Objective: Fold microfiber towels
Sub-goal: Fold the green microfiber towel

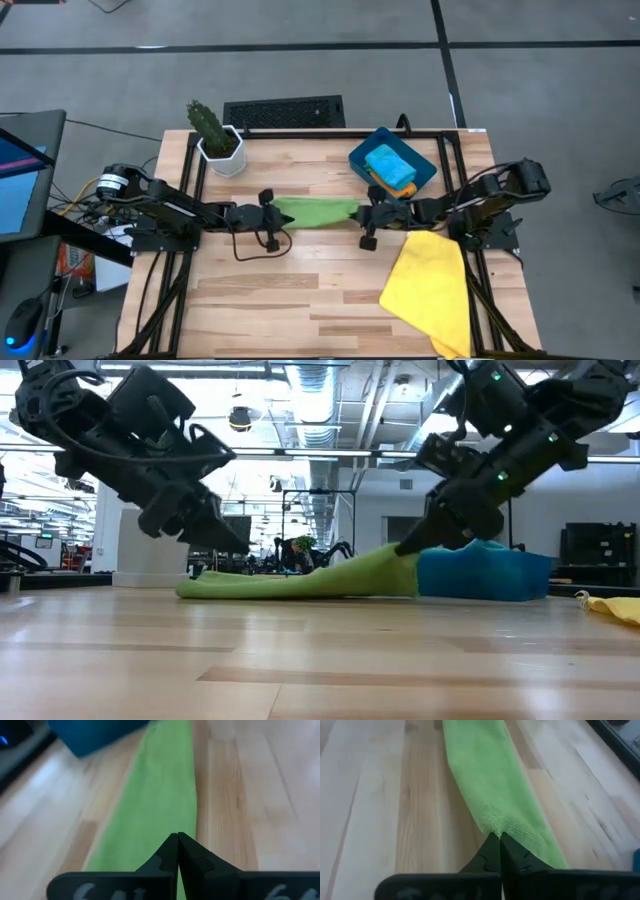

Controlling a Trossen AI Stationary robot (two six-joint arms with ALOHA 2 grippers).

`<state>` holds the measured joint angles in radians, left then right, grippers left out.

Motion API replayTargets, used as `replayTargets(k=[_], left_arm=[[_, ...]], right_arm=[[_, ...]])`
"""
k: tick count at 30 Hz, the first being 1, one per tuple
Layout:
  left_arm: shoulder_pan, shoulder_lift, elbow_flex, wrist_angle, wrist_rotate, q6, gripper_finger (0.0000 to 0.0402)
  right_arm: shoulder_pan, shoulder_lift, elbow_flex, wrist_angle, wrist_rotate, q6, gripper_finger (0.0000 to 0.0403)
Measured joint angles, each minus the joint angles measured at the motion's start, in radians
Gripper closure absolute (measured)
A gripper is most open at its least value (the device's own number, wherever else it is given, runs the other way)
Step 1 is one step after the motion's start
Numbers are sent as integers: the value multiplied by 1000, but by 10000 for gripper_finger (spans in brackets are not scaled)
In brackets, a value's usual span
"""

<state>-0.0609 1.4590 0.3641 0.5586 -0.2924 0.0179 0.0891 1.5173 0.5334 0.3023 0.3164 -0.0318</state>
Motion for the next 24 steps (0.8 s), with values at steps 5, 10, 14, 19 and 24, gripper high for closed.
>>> replayTargets(k=[5,10,14,19,24], left_arm=[[9,22,0,185,-12,12,401],[6,173,36,312,-35,-46,401],[-21,327,134,301,-37,-73,401],[-72,419,256,149,-150,-106,401],[-93,459,346,-43,-268,-147,401]], right_arm=[[0,48,47,-11,0,-22,380],[0,106,75,-16,0,-22,379],[3,124,91,-29,-2,-22,383],[3,124,95,-48,-3,-21,377],[3,124,95,-68,-5,-22,381]])
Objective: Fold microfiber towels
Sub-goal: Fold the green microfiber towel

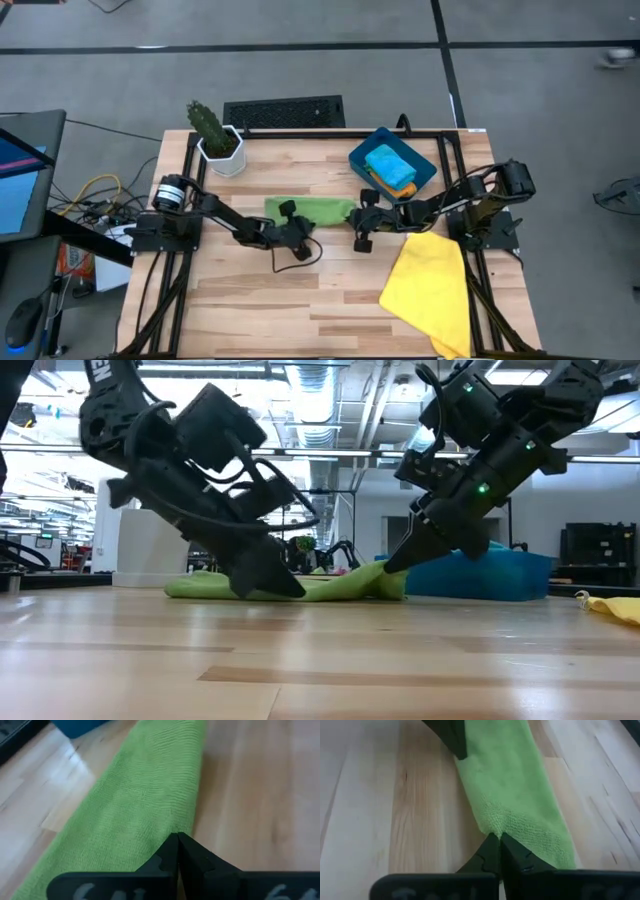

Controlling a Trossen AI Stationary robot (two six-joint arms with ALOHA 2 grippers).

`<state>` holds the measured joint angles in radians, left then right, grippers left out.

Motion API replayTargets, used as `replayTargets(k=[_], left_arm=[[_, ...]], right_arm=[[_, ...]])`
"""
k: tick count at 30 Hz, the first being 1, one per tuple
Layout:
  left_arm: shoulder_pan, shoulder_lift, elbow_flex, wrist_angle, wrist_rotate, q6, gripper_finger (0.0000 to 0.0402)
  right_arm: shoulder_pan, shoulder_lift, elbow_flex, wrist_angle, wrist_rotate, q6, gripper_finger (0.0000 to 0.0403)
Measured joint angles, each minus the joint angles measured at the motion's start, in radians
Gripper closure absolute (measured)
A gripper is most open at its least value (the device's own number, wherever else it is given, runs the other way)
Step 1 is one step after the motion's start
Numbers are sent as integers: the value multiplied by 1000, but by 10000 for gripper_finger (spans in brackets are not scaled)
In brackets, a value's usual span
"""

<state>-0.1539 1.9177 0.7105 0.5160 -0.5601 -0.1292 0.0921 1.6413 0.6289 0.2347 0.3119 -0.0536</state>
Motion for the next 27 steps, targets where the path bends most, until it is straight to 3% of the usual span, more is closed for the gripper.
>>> replayTargets(k=[11,16,22,27], left_arm=[[-28,-37,-5,-34,-3,-33,401],[-69,-95,-14,-43,-255,-99,401],[-60,-12,-17,-26,-230,-209,401],[-65,54,20,20,-187,-197,401]], right_arm=[[1,0,0,-18,-9,1,380],[10,0,0,-18,-8,2,383],[15,0,0,-20,-7,9,377],[15,0,0,-21,-7,9,383]])
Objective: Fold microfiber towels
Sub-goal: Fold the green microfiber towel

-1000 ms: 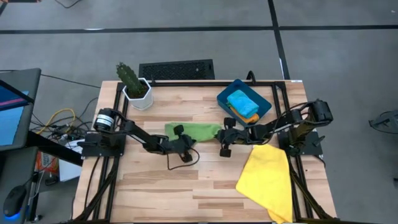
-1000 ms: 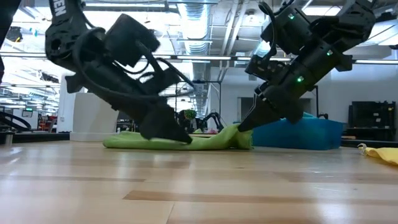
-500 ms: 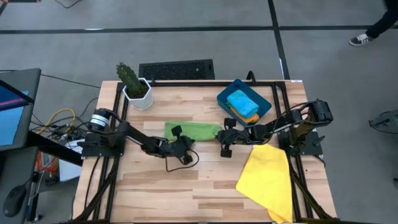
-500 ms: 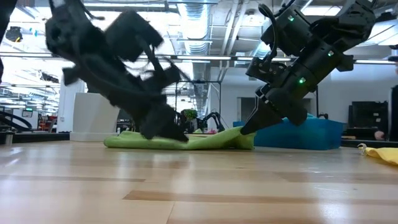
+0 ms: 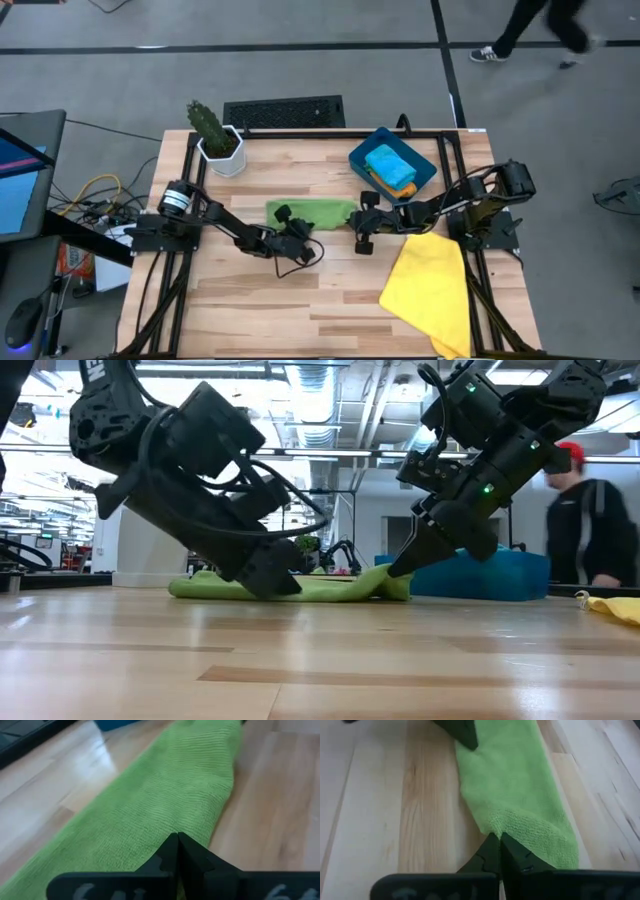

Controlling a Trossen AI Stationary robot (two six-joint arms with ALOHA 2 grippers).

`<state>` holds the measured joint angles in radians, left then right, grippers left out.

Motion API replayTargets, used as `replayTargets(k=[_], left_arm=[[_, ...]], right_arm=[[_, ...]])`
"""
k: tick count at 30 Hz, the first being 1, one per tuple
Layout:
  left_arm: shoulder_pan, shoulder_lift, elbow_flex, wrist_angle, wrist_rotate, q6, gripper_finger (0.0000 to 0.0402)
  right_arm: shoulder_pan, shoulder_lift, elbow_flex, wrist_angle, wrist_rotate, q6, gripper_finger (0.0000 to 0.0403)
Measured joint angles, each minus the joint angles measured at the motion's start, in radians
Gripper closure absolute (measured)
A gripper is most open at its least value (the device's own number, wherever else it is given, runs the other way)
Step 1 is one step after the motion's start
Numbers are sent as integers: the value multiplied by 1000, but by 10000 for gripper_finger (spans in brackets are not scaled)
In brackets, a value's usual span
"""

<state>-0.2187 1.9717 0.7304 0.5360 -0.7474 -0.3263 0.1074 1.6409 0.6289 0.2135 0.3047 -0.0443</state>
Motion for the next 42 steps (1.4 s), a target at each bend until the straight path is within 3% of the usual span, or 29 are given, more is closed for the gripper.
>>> replayTargets(k=[8,15,22,29,34,42], left_arm=[[-4,26,28,-36,-2,-8,401],[-4,25,28,-44,10,2,402],[-24,-58,25,-86,22,94,402],[-34,-174,0,-210,-121,136,402],[44,-128,-54,-67,84,198,401],[149,-92,-41,31,141,323,401]], right_arm=[[0,0,7,-1,3,-9,381],[-5,0,129,4,6,-184,386],[-28,0,204,7,-80,-252,385],[-44,-1,204,-50,-91,-218,380],[-42,-1,204,-60,-90,-218,384],[-42,-1,204,-72,-91,-204,379]])
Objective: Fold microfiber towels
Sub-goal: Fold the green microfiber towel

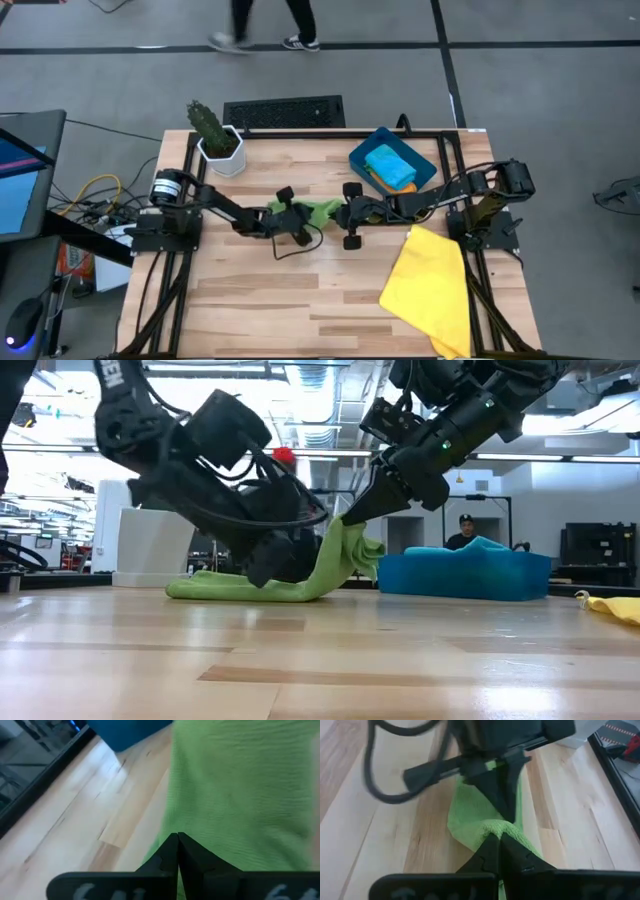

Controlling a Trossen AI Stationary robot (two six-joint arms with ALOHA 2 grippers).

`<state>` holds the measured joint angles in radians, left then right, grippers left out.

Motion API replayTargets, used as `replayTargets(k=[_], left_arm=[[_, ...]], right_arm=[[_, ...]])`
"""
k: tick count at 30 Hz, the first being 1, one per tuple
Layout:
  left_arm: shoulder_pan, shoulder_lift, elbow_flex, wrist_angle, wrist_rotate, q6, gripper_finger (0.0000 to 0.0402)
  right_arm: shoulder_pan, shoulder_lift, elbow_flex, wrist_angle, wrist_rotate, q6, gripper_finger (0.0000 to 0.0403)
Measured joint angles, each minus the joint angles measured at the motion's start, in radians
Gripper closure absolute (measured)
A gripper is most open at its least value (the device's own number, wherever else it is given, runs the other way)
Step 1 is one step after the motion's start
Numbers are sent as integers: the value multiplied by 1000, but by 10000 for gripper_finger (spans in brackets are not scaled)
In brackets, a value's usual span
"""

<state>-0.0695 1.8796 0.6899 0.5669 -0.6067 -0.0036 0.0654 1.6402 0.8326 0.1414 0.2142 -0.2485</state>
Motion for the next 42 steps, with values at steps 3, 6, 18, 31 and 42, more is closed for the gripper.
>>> replayTargets(k=[3,6,18,31,42], left_arm=[[29,11,1,5,47,-1,401],[49,23,0,-6,93,-14,401],[78,39,0,30,138,-16,401],[20,-217,1,-180,97,-52,402],[-139,-557,-305,-501,-27,-603,401]], right_arm=[[0,0,0,-1,0,5,381],[0,0,0,-2,0,5,384],[13,0,-1,54,-7,-31,385],[13,0,-1,97,-10,-40,384],[11,1,-1,122,-60,-48,384]])
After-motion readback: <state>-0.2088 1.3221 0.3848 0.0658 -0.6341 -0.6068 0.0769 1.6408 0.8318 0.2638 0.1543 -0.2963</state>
